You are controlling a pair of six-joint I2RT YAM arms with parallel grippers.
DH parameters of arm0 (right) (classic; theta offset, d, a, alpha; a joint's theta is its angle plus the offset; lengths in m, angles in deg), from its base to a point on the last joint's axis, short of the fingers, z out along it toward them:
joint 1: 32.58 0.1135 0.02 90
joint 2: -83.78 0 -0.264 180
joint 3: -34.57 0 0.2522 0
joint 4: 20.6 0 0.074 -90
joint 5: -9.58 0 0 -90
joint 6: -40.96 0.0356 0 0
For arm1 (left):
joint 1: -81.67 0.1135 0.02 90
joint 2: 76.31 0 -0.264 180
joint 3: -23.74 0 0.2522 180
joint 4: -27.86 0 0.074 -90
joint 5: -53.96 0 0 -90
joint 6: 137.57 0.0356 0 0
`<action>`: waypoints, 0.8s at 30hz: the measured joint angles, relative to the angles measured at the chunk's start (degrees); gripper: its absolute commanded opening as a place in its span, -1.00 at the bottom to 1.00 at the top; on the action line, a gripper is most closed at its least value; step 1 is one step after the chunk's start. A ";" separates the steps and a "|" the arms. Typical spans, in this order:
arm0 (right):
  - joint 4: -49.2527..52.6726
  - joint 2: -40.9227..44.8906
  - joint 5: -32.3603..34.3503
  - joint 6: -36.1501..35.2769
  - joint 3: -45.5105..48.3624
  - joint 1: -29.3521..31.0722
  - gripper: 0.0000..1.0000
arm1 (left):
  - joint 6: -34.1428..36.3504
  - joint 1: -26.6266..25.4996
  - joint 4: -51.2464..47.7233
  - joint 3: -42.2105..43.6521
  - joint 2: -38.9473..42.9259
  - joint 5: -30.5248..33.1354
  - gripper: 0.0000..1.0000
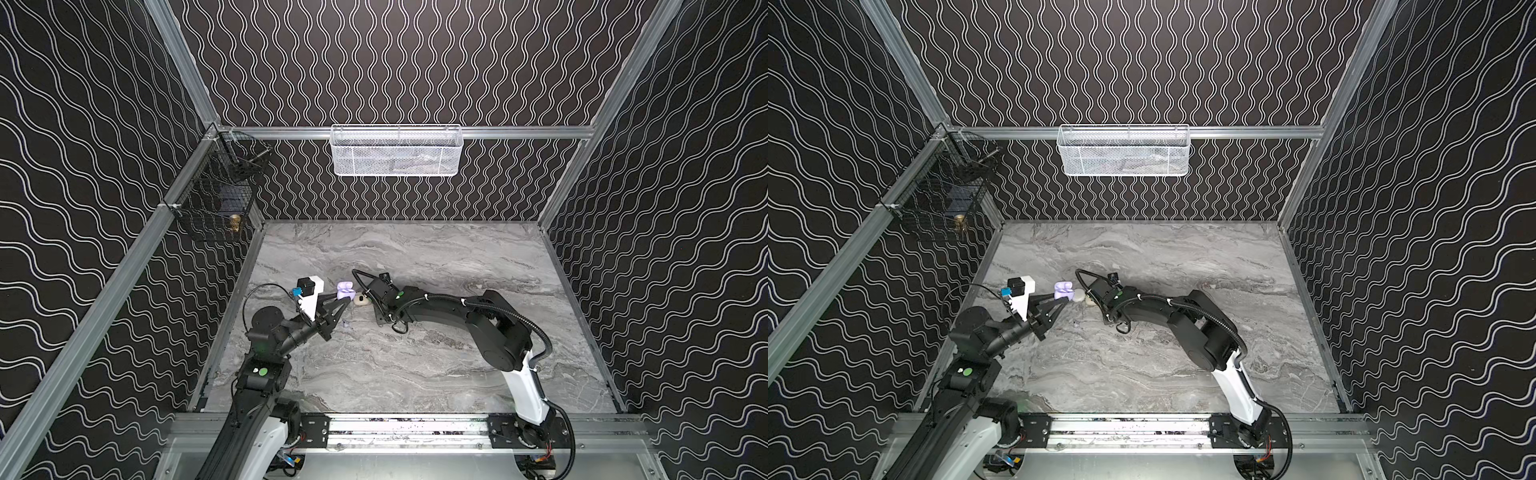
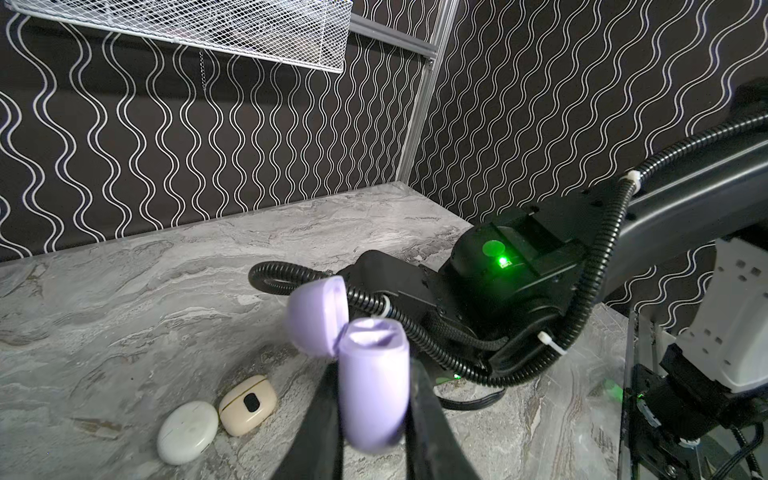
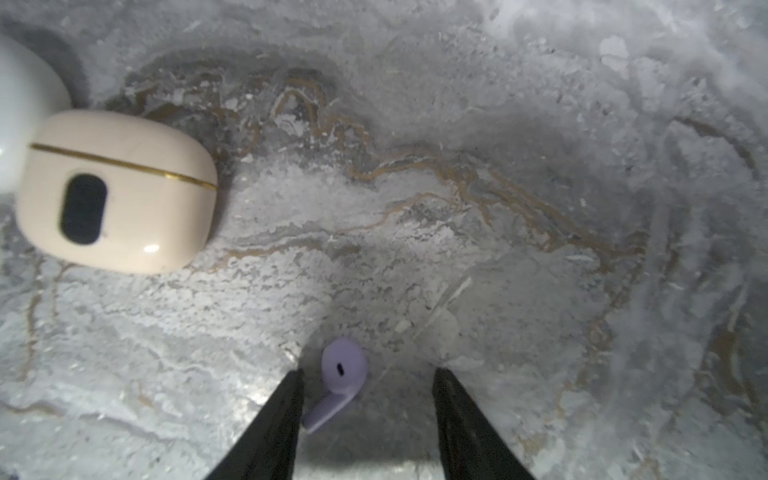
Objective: Insert the wireless bluetooth earbuds into the charging case
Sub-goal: 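Lower the right gripper and close it on the lavender earbud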
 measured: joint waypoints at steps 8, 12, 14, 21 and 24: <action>0.17 0.59 0.22 0.04 0.70 0.09 -0.18 | 0.00 0.00 -0.13 0.00 0.04 0.02 -1.00; 0.46 0.66 -0.17 0.04 0.72 0.09 -0.12 | 0.00 0.00 -0.13 0.00 0.04 0.02 -1.00; 0.42 0.66 -0.44 0.04 0.72 0.02 -0.08 | 0.00 0.00 -0.13 0.00 0.07 0.02 -1.00; 0.26 -0.24 -2.08 0.07 -0.68 -0.02 -0.07 | 0.00 0.00 -0.15 0.00 0.15 0.04 -1.00; 0.17 -0.68 -2.51 0.07 -1.29 -0.02 -0.09 | 0.02 0.00 -0.22 0.00 0.22 0.04 -1.00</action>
